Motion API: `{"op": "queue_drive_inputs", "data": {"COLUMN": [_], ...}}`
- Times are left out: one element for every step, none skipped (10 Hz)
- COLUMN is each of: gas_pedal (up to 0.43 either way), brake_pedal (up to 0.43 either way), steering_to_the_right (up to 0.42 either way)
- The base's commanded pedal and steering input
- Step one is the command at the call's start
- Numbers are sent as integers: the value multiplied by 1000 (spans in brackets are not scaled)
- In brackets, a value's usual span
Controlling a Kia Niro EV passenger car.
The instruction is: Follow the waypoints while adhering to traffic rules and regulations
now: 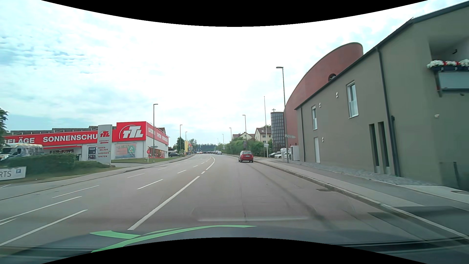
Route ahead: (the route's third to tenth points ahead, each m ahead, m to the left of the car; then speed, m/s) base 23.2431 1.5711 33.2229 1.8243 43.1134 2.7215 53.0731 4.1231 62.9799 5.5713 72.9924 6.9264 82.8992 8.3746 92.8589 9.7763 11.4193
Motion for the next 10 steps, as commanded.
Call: {"op": "queue_drive_inputs", "data": {"gas_pedal": [130,130,130,130,130,130,130,130,130,130], "brake_pedal": [0,0,0,0,0,0,0,0,0,0], "steering_to_the_right": [-13,-12,-12,-12,-11,-10,-10,-9,-9,-10]}}
